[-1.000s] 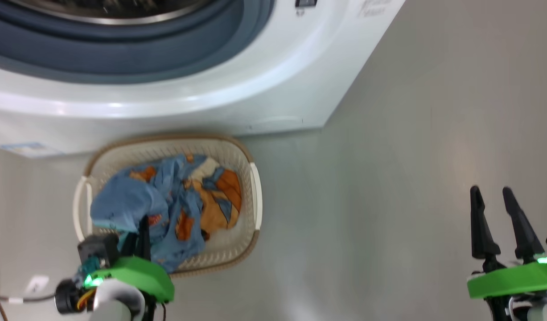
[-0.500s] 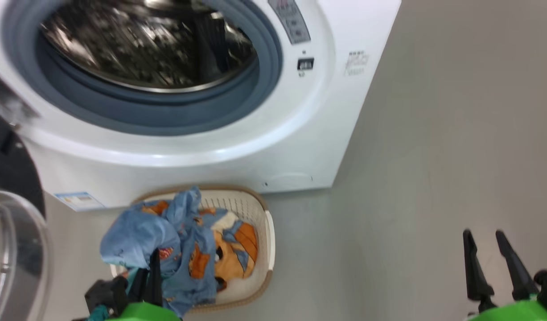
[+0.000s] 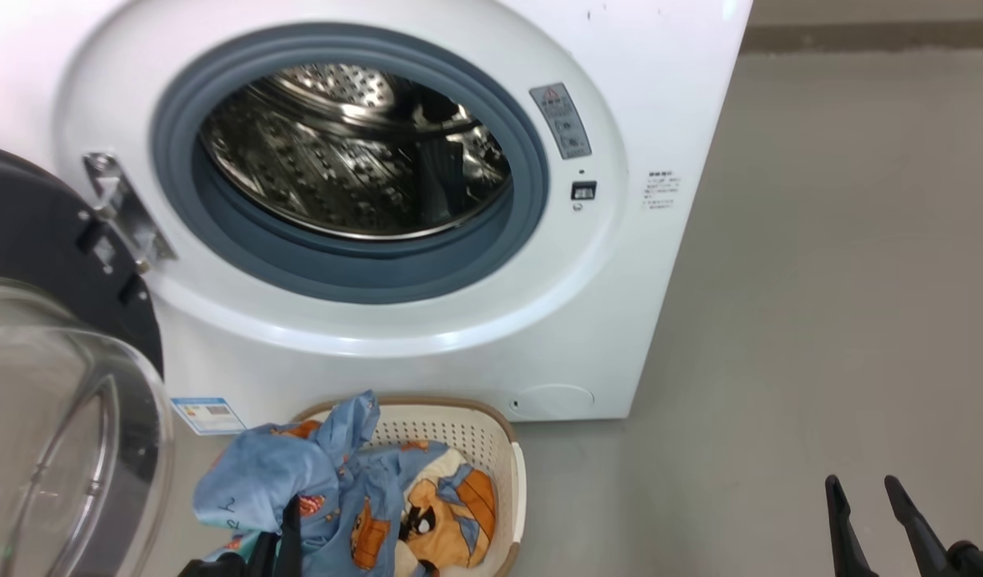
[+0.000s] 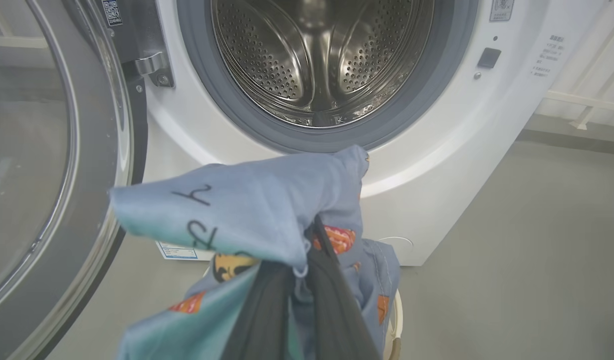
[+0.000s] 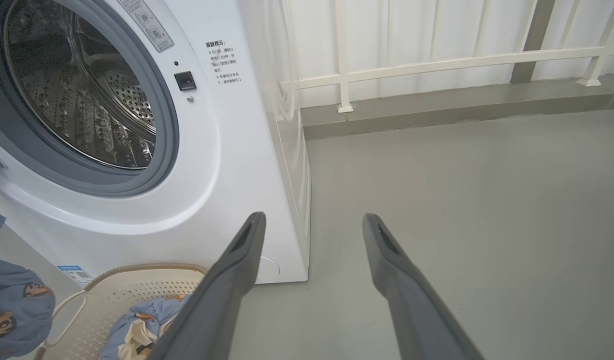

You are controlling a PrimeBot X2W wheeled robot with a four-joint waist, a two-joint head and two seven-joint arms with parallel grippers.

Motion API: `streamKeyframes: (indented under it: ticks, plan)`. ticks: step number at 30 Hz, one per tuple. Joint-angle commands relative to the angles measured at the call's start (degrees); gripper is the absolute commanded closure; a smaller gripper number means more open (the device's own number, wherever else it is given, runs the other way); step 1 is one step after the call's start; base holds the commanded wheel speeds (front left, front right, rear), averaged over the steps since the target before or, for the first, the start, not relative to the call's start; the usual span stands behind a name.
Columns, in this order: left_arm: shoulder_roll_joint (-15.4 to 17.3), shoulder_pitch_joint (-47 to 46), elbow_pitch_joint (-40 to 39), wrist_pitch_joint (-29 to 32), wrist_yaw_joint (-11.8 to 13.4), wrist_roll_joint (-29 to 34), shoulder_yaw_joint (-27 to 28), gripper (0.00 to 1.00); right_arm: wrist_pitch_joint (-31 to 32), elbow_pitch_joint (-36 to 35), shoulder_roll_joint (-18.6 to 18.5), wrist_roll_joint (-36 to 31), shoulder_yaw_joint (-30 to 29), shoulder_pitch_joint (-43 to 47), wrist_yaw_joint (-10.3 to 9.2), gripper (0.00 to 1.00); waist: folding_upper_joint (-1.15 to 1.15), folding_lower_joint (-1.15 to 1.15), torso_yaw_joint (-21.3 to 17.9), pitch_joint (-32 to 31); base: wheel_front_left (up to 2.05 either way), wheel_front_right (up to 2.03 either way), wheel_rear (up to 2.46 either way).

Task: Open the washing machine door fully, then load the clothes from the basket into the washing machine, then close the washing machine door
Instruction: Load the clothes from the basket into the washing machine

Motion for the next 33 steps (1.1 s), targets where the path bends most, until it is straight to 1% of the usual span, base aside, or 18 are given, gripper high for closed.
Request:
streamKeyframes:
  ticks: [1,11,19,22,33]
  plan:
    - [0.6,-0.4,-2.2,-0.4,-0.5,0.7,2.1,1.0,-0.3,-1.4,-0.6,-0.7,1.1,-0.1,0.14,0.0,0.0,0.0,1.2,-1.8,0.0,0.0,0.0]
    - [0.6,1.8,-6.3,-0.4,-1.9,2.7,3.0,1.0,-0.3,-1.4,-0.1,-2.2,1.3,0.5,0.14,0.0,0.0,0.0,1.7,-3.7,0.0,0.0,0.0]
    - [0.6,2.9,-8.6,-0.4,-2.2,3.5,3.1,1.0,-0.3,-1.6,0.5,-2.9,1.2,0.9,0.14,0.0,0.0,0.0,1.2,-3.8,0.0,0.0,0.0]
    - [0.6,2.6,-9.2,-0.4,-2.3,3.7,3.3,1.0,-0.3,-1.7,0.8,-2.7,1.5,0.6,0.14,0.0,0.0,0.0,0.7,-3.2,0.0,0.0,0.0]
    - [0.6,-0.9,-8.7,-0.4,-3.7,4.7,3.9,1.0,-0.3,-1.3,1.5,-1.7,2.0,-0.3,0.14,0.0,0.0,0.0,-2.2,-0.6,0.0,0.0,0.0]
